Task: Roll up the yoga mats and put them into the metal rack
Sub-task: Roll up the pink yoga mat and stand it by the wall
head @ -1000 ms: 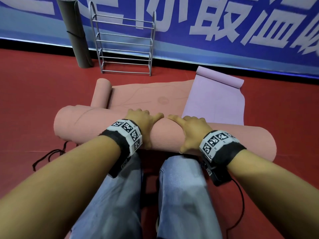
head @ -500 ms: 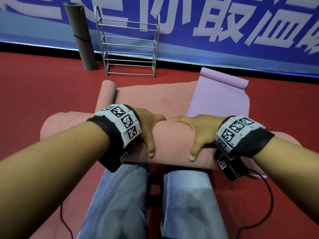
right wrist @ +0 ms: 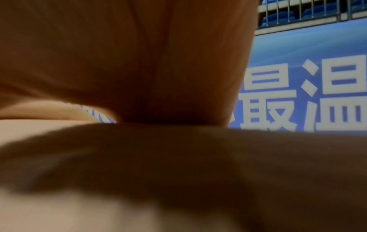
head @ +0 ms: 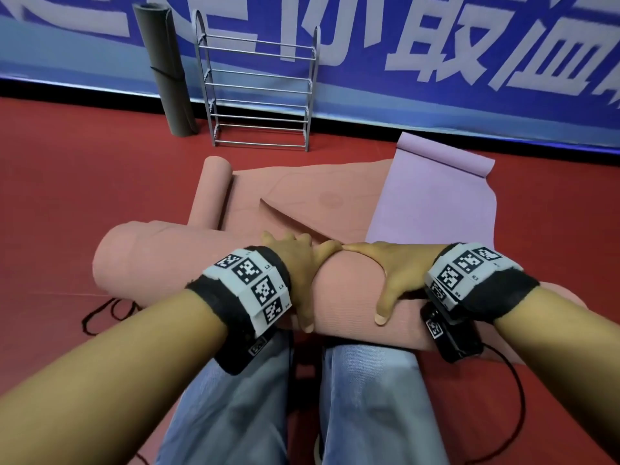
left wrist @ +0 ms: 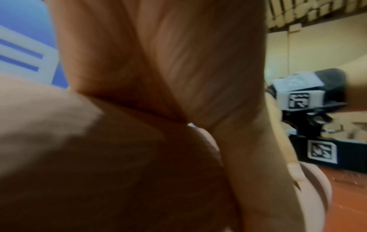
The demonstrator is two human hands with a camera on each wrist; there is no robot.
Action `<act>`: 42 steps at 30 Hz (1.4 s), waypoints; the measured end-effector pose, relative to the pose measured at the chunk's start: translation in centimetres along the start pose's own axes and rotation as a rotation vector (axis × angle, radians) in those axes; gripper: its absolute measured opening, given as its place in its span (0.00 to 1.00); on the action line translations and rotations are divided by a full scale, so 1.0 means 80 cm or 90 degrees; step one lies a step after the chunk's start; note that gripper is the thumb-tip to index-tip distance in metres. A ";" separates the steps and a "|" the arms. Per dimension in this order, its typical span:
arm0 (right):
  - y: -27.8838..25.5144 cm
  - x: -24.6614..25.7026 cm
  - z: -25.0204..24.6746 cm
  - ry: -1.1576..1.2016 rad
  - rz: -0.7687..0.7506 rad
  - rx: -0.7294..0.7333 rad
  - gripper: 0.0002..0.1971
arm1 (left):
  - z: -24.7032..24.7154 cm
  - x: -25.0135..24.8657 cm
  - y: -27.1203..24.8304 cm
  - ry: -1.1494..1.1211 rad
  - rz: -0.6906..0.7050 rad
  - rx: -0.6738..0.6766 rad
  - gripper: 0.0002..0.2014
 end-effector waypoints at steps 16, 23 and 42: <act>-0.002 0.016 0.008 -0.185 0.020 -0.185 0.72 | -0.003 0.020 0.039 -0.030 -0.003 0.017 0.62; 0.024 0.006 -0.011 -0.100 0.022 -0.141 0.72 | -0.007 0.031 0.033 -0.003 -0.066 0.025 0.67; 0.031 -0.005 -0.009 -0.153 -0.018 -0.163 0.69 | 0.002 0.028 0.041 0.033 -0.069 -0.098 0.61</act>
Point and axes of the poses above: each hand's wrist, its own y-axis towards the middle knuckle, its own z-axis out of the palm, x = y × z, the point moved 8 cm from there along y, towards the middle knuckle, and after that the axes turned 3 degrees about -z, right-handed, at the moved point
